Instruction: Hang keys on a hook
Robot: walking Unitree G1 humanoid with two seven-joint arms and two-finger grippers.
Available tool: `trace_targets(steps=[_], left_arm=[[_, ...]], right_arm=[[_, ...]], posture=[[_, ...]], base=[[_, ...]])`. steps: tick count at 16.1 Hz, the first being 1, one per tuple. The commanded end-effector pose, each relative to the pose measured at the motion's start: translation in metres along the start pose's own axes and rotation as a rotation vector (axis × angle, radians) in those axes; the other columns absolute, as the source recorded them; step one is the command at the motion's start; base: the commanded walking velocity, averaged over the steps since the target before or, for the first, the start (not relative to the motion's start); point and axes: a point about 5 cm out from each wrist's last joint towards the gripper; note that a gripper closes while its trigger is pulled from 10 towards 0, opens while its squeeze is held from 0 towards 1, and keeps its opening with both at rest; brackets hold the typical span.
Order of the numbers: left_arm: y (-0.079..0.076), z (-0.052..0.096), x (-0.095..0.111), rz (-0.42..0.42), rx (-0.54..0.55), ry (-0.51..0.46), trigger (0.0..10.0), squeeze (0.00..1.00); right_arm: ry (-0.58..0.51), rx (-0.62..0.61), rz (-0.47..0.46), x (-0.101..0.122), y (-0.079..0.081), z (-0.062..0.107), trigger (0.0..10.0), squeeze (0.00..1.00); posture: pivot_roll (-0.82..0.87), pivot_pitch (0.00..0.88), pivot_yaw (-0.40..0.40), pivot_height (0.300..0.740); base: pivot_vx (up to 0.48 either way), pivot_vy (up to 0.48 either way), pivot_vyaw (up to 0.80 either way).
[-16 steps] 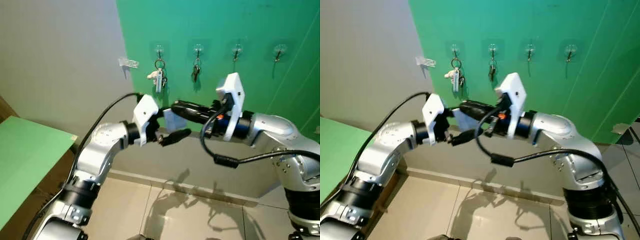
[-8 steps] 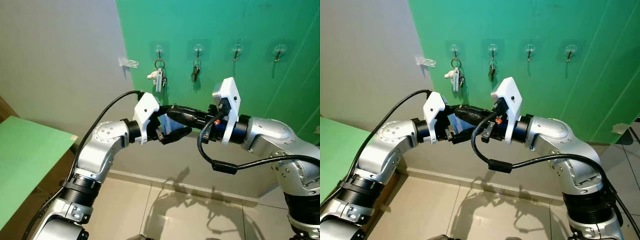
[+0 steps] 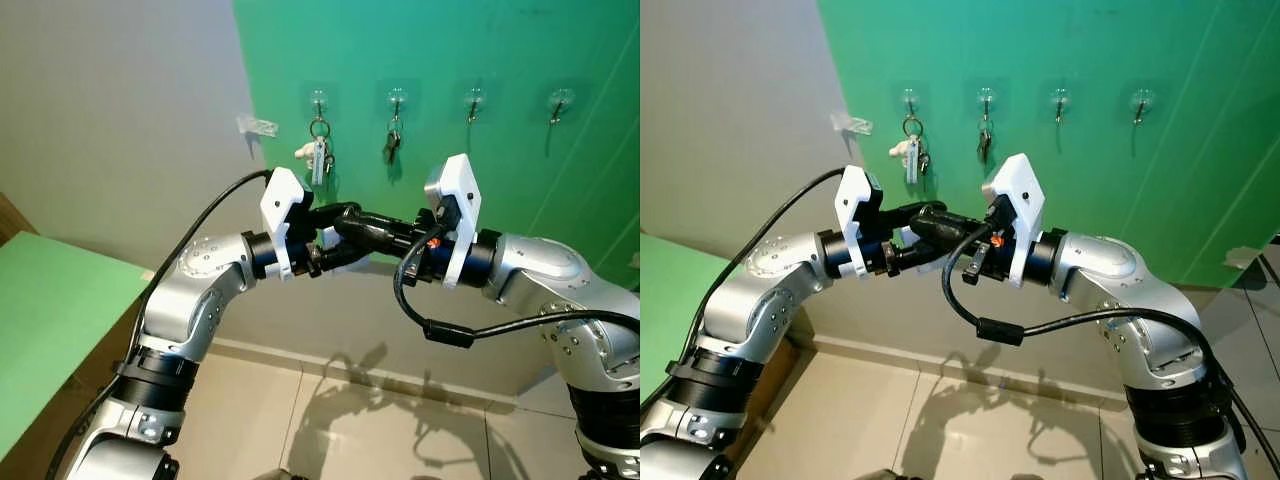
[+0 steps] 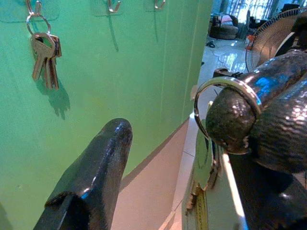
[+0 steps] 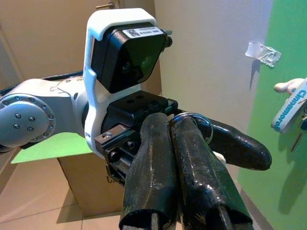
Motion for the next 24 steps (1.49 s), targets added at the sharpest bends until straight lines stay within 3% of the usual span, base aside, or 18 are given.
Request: trace_targets(steps=[1, 6, 16, 24], left_arm=[[0.001, 0.003, 0.001, -0.006, -0.008, 0.003, 0.0, 0.0], [-0.008, 0.009, -0.003, -0.001, -0.071, 0.04, 0.0, 0.0], [-0.008, 0.009, -0.003, -0.029, -0.071, 0.041, 0.0, 0.0], [-0.014, 0.01, -0.005, 0.003, -0.116, 0.034, 0.0, 0.0]], right_arm=[[0.004, 0.002, 0.001, 0.001, 0.001, -0.001, 10.0, 0.0], [0.006, -0.003, -0.004, 0.0, 0.0, 0.0, 10.0, 0.0], [0.0, -0.017, -0.004, 0.002, -0.004, 0.002, 10.0, 0.0], [0.003, -0.052, -0.008, 0.0, -0.008, 0.001, 10.0, 0.0]], posture=[[-0.25, 0.0, 0.115, 0.74], [-0.24, 0.0, 0.117, 0.74], [-0.24, 0.0, 0.113, 0.74], [-0.25, 0.0, 0.117, 0.74]], base=[[0.0, 0.0, 0.0], [0.0, 0.0, 0.0], [0.0, 0.0, 0.0], [0.0, 0.0, 0.0]])
Point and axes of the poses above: a point about 5 cm out from each wrist's last joint towards the gripper, its own z axis pointing back from the gripper into the wrist, its own x axis along the axis of the wrist's last joint, y = z × x, and after that the axes turned 10 degrees about -z, right-handed
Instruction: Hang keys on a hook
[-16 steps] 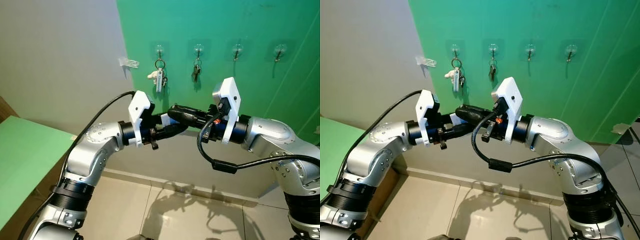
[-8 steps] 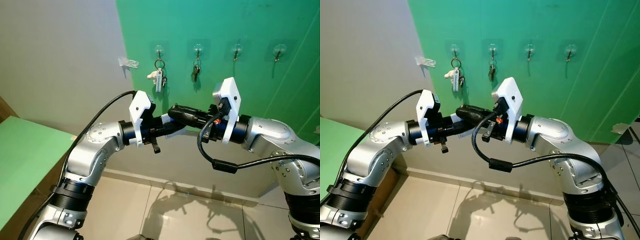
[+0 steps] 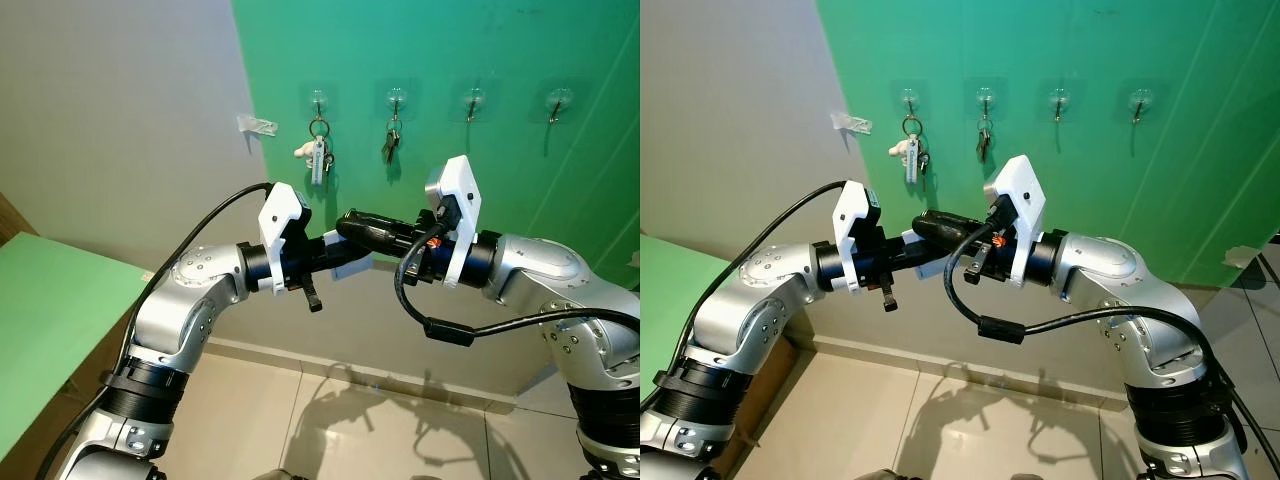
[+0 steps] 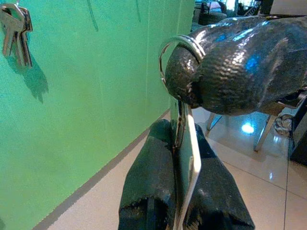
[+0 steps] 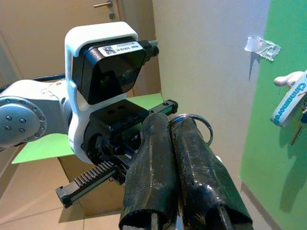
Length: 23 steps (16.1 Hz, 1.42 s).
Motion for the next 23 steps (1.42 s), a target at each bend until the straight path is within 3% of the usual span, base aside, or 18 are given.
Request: trace_targets(steps=[1, 2, 3, 12, 14, 16, 23], left_arm=[[-0.006, 0.001, 0.003, -0.008, -0.052, -0.008, 0.0, 0.0], [-0.006, 0.001, 0.003, -0.008, -0.052, -0.008, 0.0, 0.0], [-0.006, 0.001, 0.002, -0.006, -0.054, -0.008, 0.0, 0.0], [-0.006, 0.0, 0.001, -0.004, -0.052, 0.002, 0.0, 0.0], [-0.006, 0.0, 0.001, -0.006, -0.052, 0.005, 0.0, 0.0], [-0.006, 0.0, 0.001, -0.007, -0.053, 0.006, 0.0, 0.0], [-0.005, 0.002, 0.001, -0.013, -0.051, 0.011, 0.0, 0.0]], right_arm=[[-0.008, -0.049, 0.006, 0.003, -0.005, 0.0, 10.0, 0.0], [-0.008, -0.049, 0.006, 0.003, -0.005, 0.0, 10.0, 0.0], [-0.024, -0.07, -0.004, 0.003, -0.008, 0.0, 10.0, 1.0], [-0.006, -0.12, 0.069, 0.01, -0.021, 0.014, 10.0, 1.0], [0.006, -0.168, 0.089, 0.011, -0.031, 0.02, 10.0, 1.0], [0.016, -0.203, 0.095, 0.011, -0.038, 0.025, 10.0, 0.0], [0.01, -0.219, 0.105, 0.01, -0.045, 0.03, 10.0, 0.0]], posture=[[-0.24, 0.0, 0.119, 0.74], [-0.24, 0.0, 0.119, 0.74], [-0.25, 0.0, 0.118, 0.74], [-0.25, 0.006, 0.115, 0.74], [-0.25, 0.007, 0.115, 0.74], [-0.25, 0.008, 0.115, 0.74], [-0.24, 0.0, 0.115, 0.74]], base=[[0.0, 0.0, 0.0], [0.0, 0.0, 0.0], [0.0, 0.0, 0.0], [0.0, 0.0, 0.0], [0.0, 0.0, 0.0], [0.0, 0.0, 0.0], [0.0, 0.0, 0.0]])
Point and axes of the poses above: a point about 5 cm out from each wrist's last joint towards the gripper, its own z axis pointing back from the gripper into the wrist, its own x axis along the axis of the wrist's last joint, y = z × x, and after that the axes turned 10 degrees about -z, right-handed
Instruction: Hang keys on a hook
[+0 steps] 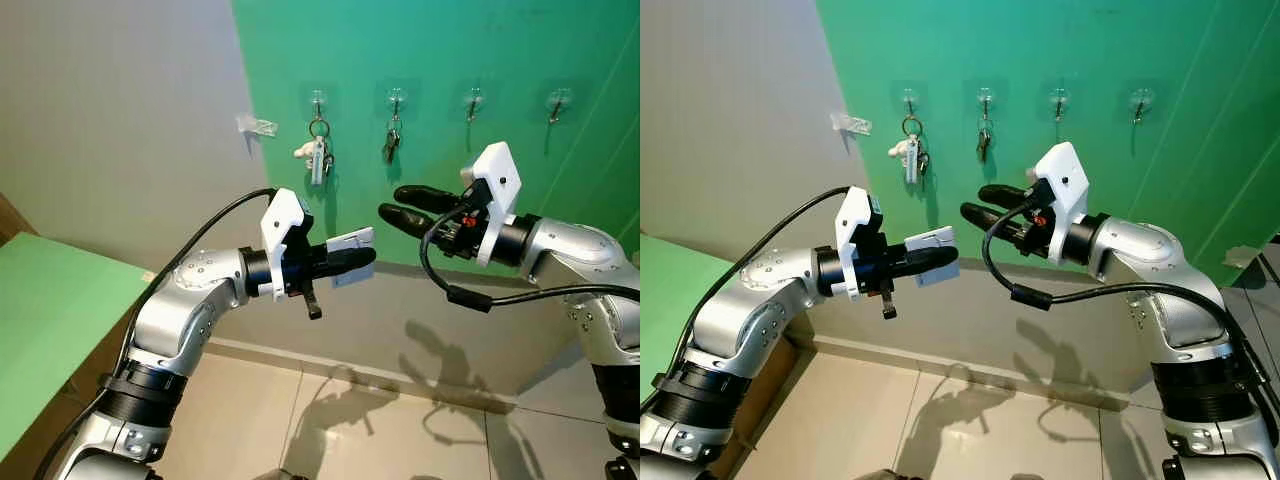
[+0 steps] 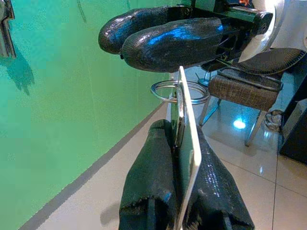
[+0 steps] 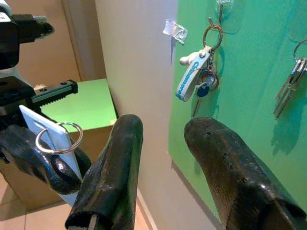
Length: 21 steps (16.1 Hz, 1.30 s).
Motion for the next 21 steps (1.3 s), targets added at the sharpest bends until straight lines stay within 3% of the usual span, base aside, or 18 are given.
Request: trace_targets(steps=[1, 4, 8, 12, 18, 21], left_arm=[[-0.001, 0.002, 0.004, -0.026, -0.014, 0.002, 0.0, 0.0], [0.001, 0.004, 0.004, -0.031, -0.002, 0.008, 0.0, 0.0], [0.003, 0.005, 0.004, -0.033, 0.006, 0.011, 0.0, 0.0], [0.002, 0.002, 0.004, -0.035, -0.002, 0.01, 0.0, 0.0], [0.001, 0.002, 0.002, -0.032, -0.002, 0.014, 0.0, 0.0], [0.002, 0.002, 0.001, -0.03, -0.001, 0.018, 0.0, 0.0]], right_arm=[[-0.018, -0.003, 0.001, 0.004, -0.004, 0.004, 10.0, 0.0], [0.071, 0.014, -0.026, -0.014, -0.006, 0.016, 10.0, 0.0], [0.176, 0.035, -0.065, -0.045, 0.004, 0.019, 10.0, 0.0], [0.069, 0.041, -0.067, -0.031, 0.015, 0.003, 10.0, 0.0], [-0.014, 0.059, -0.058, -0.007, 0.022, -0.001, 10.0, 0.0], [-0.109, 0.098, -0.104, 0.016, 0.03, -0.002, 10.0, 0.0]], posture=[[-0.24, 0.0, 0.113, 0.74], [-0.24, 0.0, 0.11, 0.74], [-0.24, 0.0, 0.109, 0.74], [-0.25, 0.0, 0.115, 0.74], [-0.25, 0.0, 0.114, 0.74], [-0.25, 0.001, 0.114, 0.74]], base=[[0.0, 0.0, 0.0], [0.0, 0.0, 0.0], [0.0, 0.0, 0.0], [0.0, 0.0, 0.0], [0.0, 0.0, 0.0], [0.0, 0.0, 0.0]])
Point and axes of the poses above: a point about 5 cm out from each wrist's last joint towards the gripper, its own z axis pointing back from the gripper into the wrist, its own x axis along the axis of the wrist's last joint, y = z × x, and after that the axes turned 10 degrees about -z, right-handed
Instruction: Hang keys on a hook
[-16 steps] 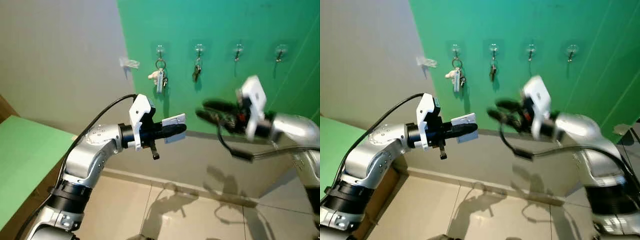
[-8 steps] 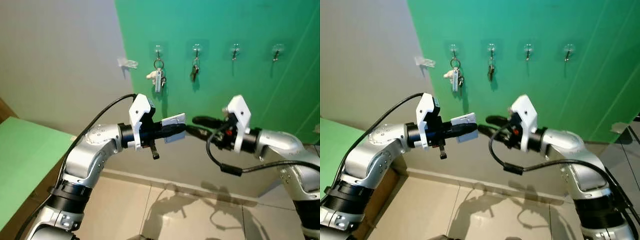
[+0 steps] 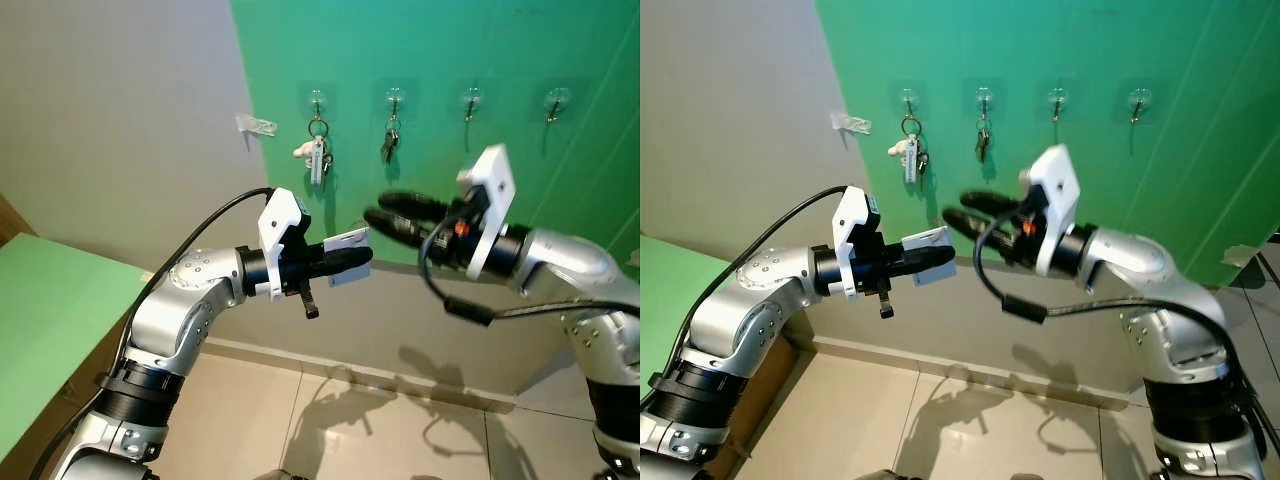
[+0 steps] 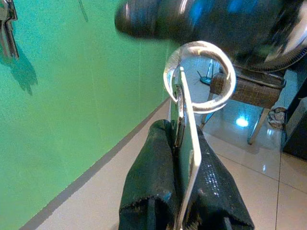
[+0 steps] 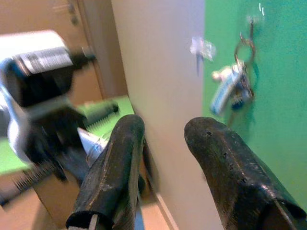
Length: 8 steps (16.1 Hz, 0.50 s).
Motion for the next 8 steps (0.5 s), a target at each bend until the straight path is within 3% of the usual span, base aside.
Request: trace_targets(steps=[1, 6, 8], left_arm=[[0.0, 0.0, 0.001, -0.019, -0.008, 0.01, 0.0, 0.0], [0.001, -0.002, 0.001, -0.022, -0.007, 0.009, 0.0, 0.0], [0.001, -0.002, 0.001, -0.025, -0.005, 0.015, 0.0, 0.0]], right_arm=[[-0.031, 0.02, 0.003, 0.009, 0.006, 0.0, 10.0, 0.0], [-0.035, 0.015, -0.003, 0.013, 0.008, 0.0, 10.0, 0.0], [0.035, -0.055, 0.013, -0.001, -0.004, 0.006, 10.0, 0.0]], posture=[[-0.25, 0.001, 0.115, 0.74], [-0.25, 0.001, 0.113, 0.74], [-0.25, 0.002, 0.11, 0.74]], base=[[0.0, 0.0, 0.0], [0.0, 0.0, 0.0], [0.0, 0.0, 0.0]])
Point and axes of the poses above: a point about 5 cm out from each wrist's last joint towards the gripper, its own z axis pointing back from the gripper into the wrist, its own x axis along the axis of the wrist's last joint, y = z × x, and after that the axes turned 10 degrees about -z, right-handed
